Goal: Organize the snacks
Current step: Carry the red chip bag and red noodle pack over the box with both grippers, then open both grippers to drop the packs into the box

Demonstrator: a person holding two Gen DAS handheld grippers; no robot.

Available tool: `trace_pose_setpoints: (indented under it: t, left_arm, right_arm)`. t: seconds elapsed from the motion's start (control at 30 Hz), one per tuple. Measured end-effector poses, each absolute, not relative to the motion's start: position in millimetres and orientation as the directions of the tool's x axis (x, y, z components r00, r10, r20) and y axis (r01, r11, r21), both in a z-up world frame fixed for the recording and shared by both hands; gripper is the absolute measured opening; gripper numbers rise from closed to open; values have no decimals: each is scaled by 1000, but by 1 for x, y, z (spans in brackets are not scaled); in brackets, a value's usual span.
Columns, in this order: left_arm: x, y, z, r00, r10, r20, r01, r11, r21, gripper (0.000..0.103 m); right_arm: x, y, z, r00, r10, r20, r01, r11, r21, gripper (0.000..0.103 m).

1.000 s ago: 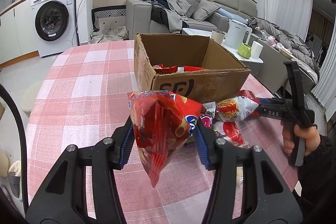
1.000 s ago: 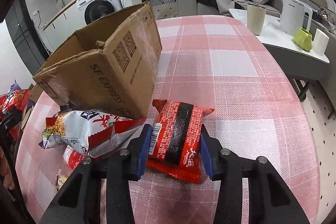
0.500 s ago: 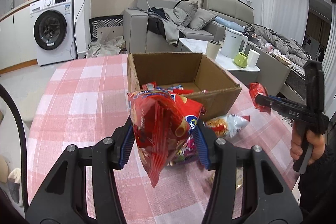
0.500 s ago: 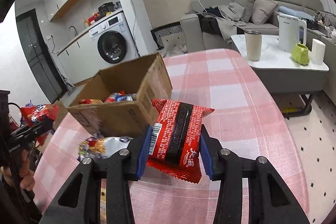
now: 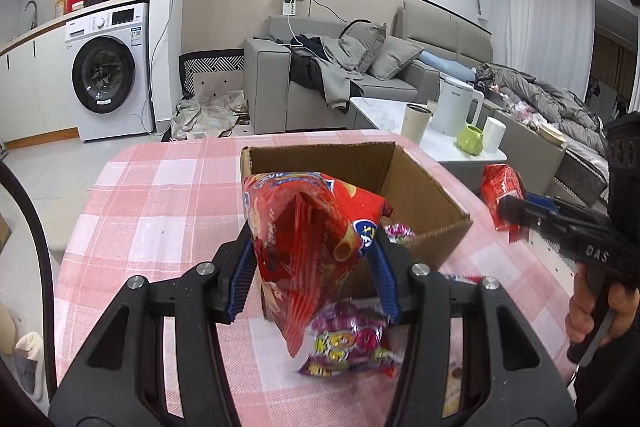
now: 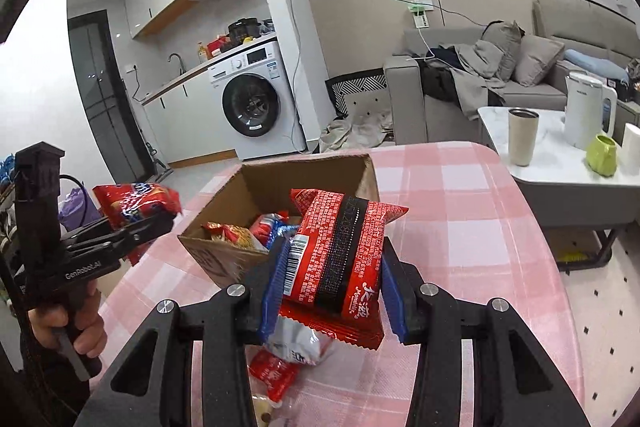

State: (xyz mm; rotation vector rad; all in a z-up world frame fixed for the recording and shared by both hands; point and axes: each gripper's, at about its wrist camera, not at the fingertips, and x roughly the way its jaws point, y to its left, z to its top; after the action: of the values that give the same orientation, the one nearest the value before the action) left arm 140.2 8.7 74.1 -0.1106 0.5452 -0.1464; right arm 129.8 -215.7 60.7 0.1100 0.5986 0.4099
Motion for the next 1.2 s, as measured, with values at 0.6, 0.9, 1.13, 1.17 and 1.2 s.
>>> trace_pose_setpoints:
  t: [0.6,0.9,1.13,1.17,1.2]
  left_arm:
    - [201,10,65,831,-129,-541,71,989,-128,49]
    - [218,5,46,821,-103,-561,63,994,-90,49]
    - [226,2,35,812,-93,-576,64,995,-71,49]
    - [227,1,34,811,-94,-578,65,995,-70,49]
    - [228,1,31,809,-92,-581,64,996,-68,49]
  right_arm:
    - [175,-152,64,711,448,-542,-409,890,198,44]
    - [193,-149,51,696,434,-571,-402,895,190,44]
    - [201,-146,43,686,430,-587,-395,897,196,44]
    - [202,-146,43,685,429,-589,-393,898,198,44]
    - [203,-148,42,686,429,-588,-390,899,200,44]
